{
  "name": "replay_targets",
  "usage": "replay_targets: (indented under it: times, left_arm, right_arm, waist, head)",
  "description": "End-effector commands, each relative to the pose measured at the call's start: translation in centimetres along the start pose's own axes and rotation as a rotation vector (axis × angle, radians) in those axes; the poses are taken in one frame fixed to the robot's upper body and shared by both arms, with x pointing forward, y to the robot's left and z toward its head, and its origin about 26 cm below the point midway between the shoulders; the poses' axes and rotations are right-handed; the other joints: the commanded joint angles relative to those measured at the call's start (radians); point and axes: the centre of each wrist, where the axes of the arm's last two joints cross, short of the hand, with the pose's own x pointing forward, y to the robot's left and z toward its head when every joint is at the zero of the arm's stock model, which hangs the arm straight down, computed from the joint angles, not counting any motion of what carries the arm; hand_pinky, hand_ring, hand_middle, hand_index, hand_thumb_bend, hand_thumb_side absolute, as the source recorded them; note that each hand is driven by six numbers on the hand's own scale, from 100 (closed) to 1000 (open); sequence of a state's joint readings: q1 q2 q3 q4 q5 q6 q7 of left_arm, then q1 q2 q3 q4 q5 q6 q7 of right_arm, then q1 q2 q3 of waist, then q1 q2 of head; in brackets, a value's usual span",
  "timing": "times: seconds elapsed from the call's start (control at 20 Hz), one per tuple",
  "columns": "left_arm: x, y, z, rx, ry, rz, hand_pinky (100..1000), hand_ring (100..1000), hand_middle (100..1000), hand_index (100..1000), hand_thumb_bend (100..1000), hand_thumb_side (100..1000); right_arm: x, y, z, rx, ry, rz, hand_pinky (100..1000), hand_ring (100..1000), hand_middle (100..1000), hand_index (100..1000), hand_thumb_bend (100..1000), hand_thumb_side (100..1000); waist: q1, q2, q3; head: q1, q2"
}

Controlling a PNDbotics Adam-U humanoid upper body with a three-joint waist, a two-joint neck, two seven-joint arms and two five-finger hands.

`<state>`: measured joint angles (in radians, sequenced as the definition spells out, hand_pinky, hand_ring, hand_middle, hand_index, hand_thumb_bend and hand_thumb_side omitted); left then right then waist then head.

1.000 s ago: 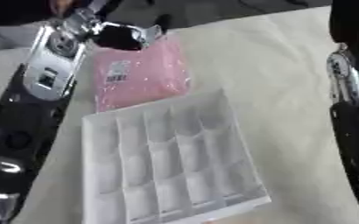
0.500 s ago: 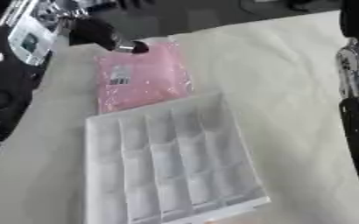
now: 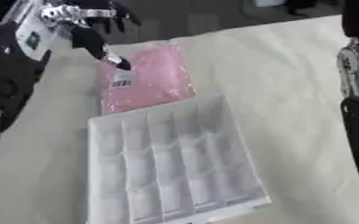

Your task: Pick up objects on the table and place them in the box.

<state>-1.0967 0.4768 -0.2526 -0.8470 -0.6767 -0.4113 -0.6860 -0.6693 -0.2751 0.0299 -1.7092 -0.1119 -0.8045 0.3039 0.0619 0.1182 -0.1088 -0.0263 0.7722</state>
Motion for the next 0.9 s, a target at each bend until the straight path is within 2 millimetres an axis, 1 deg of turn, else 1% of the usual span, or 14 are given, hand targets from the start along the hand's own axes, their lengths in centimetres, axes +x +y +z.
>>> replay_targets:
  times: [0.05, 0.25, 0.5, 0.8, 0.9]
  left_arm:
    - [0.3, 1.5, 0.0, -0.092, -0.02, -0.034, 579, 757, 892, 926, 619, 576]
    - [0.7, 1.3, -0.8, -0.133, -0.03, 0.009, 580, 755, 892, 923, 605, 596]
    - [1.3, 0.8, -1.8, -0.166, -0.043, 0.011, 590, 760, 893, 927, 621, 622]
    - [0.7, -0.8, -2.6, -0.237, -0.029, 0.01, 604, 768, 894, 932, 642, 661]
    - [0.4, -1.3, -2.7, -0.258, -0.02, 0.005, 615, 774, 894, 936, 668, 677]
  right_arm:
    - [0.2, -0.6, -0.6, 0.019, -0.028, 0.023, 440, 644, 784, 669, 100, 648]
    - [0.2, -0.6, -0.5, 0.017, -0.021, 0.021, 440, 644, 783, 669, 100, 648]
    - [0.2, -0.5, -0.4, 0.015, -0.014, 0.017, 439, 644, 784, 669, 100, 647]
    - [0.3, -0.5, -0.3, 0.012, -0.009, 0.015, 439, 644, 784, 669, 100, 646]
    - [0.3, -0.5, -0.3, 0.012, -0.008, 0.014, 439, 644, 784, 669, 100, 646]
  waist:
    - [-0.003, -0.024, 0.001]
    - [0.0, -0.028, 0.002]
    - [0.002, -0.031, 0.0]
    - [0.006, -0.032, -0.003]
    - [0.008, -0.033, -0.003]
  head:
    - [-0.005, -0.002]
    - [-0.007, -0.002]
    - [-0.009, -0.002]
    - [-0.01, -0.002]
    - [-0.011, -0.002]
